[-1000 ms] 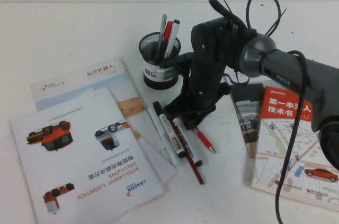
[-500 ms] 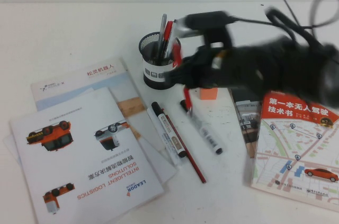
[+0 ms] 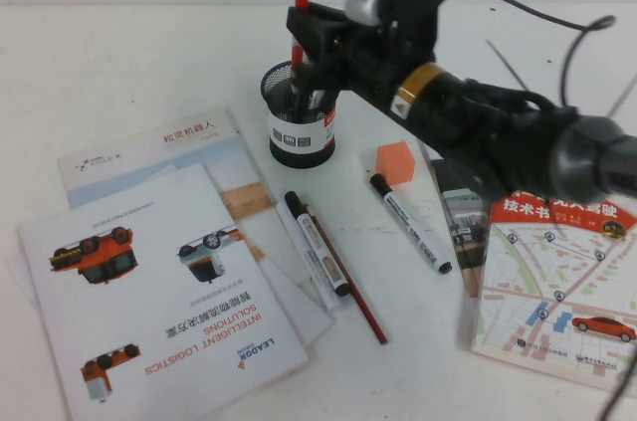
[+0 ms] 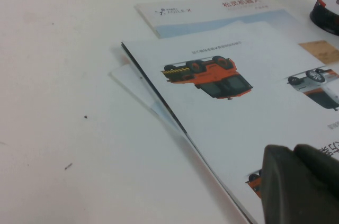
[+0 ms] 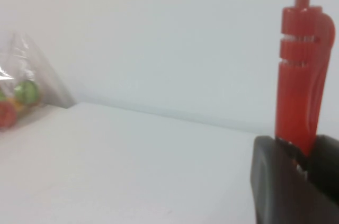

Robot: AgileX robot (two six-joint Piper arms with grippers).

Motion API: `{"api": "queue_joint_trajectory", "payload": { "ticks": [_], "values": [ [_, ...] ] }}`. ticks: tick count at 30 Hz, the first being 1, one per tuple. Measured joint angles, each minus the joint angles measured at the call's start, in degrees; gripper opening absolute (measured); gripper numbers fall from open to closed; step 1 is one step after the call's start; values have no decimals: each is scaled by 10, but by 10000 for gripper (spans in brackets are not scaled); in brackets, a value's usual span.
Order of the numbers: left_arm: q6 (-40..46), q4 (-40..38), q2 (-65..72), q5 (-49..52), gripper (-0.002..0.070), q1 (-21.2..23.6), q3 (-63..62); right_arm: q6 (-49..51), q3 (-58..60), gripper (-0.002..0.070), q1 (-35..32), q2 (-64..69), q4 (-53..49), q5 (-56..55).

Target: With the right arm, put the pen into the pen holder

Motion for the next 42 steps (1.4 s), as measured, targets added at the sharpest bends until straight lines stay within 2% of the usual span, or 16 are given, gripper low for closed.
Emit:
{"api": "queue_joint_trajectory", "payload": {
  "ticks": [6, 8, 11, 13, 15, 17, 19, 21, 24, 28, 34, 42],
  "values": [
    [0, 0, 0, 0, -3, 0, 0, -29, -105, 87, -2, 79, 0, 29],
    [0, 0, 0, 0, -3, 0, 0, -31, -123, 115, -2, 99, 5, 39],
    [0, 0, 0, 0, -3, 0, 0, -32, -132, 225, -2, 115, 12, 54],
    [0, 0, 0, 0, -3, 0, 0, -32, -132, 324, -2, 116, 14, 71],
    [0, 0, 0, 0, -3, 0, 0, -32, -132, 371, -2, 112, 17, 97],
    [0, 0, 0, 0, -3, 0, 0, -32, -129, 340, -1, 94, 26, 153],
    [0, 0, 0, 0, -3, 0, 0, -35, -119, 259, 1, 72, 37, 200],
    [0, 0, 0, 0, -3, 0, 0, -55, -87, 92, 5, 17, 67, 261],
    [0, 0, 0, 0, -3, 0, 0, -105, -19, 16, 7, -61, 123, 296],
    [0, 0, 0, 0, -3, 0, 0, -134, 100, -12, 7, -184, 180, 312],
    [0, 0, 0, 0, -3, 0, 0, -147, 242, -18, 8, -359, 183, 369],
    [0, 0, 0, 0, -3, 0, 0, -150, 358, -19, 5, -474, 177, 388]
  ]
}}
